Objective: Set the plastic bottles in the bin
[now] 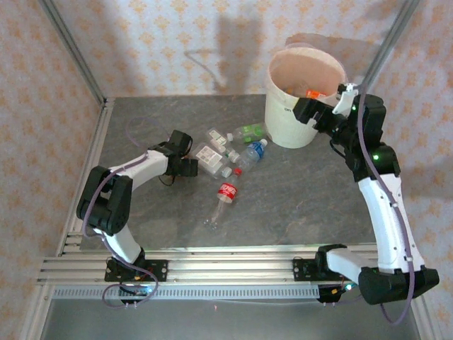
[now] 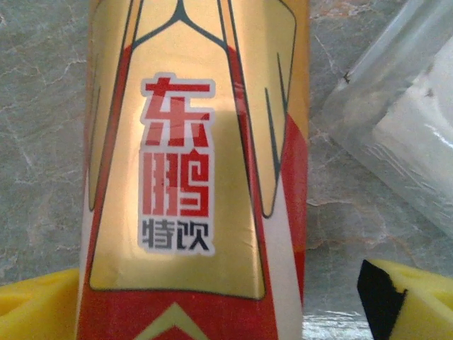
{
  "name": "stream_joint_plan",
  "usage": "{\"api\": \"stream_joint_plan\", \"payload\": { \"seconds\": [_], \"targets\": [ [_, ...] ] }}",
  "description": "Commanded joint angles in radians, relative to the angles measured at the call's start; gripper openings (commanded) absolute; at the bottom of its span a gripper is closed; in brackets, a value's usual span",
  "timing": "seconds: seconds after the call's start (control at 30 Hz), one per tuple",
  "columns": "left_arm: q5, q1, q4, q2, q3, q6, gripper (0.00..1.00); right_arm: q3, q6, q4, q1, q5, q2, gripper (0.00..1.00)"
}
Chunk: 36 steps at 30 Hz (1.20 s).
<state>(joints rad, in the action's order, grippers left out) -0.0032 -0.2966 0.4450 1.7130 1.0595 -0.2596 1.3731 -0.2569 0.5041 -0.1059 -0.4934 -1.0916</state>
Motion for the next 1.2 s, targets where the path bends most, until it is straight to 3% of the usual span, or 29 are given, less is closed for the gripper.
{"api": "stream_joint_plan", "payload": {
  "seconds": [0.0, 0.1, 0.2, 0.4, 0.57, 0.73, 0.9, 1.03, 1.17],
  "targets": [
    [0.021, 0.023, -0.041, 0.019, -0.001, 0.033, 0.87, -0.028, -0.002, -0.059, -0.002, 0.012, 0.045, 0.99],
    [0.049, 0.022, -0.040, 0.030, -0.007, 0.031, 0.76, -0.047, -0.007, -0.065, -0.002, 0.033, 0.058, 0.99],
    [0.040, 0.026, -0.051, 0.008, -0.033, 0.018, 0.66, -0.068, 0.026, -0.082, -0.003, -0.027, 0.064, 0.99],
    [0.022, 0.031, -0.063, -0.147, -0.088, -0.014, 0.50, -0.152, -0.041, -0.186, -0.013, -0.102, 0.064, 0.99],
    [0.063, -0.014, -0.078, -0.393, -0.103, -0.054, 0.48, -0.232, -0.111, -0.280, -0.062, -0.080, 0.056, 0.99],
    [0.091, -0.164, -0.152, -0.571, -0.077, -0.022, 0.48, -0.233, -0.194, -0.346, -0.124, -0.094, 0.002, 0.99],
    [0.193, -0.264, -0.202, -0.570, 0.007, -0.010, 0.47, -0.196, -0.139, -0.425, -0.236, -0.244, -0.055, 1.00],
    [0.205, -0.355, -0.231, -0.541, 0.072, 0.036, 0.47, -0.159, -0.088, -0.399, -0.324, -0.228, -0.086, 1.00],
    [0.195, -0.421, -0.242, -0.508, 0.124, 0.093, 0.47, -0.140, -0.141, -0.432, -0.362, -0.253, -0.152, 1.00]
  ]
}}
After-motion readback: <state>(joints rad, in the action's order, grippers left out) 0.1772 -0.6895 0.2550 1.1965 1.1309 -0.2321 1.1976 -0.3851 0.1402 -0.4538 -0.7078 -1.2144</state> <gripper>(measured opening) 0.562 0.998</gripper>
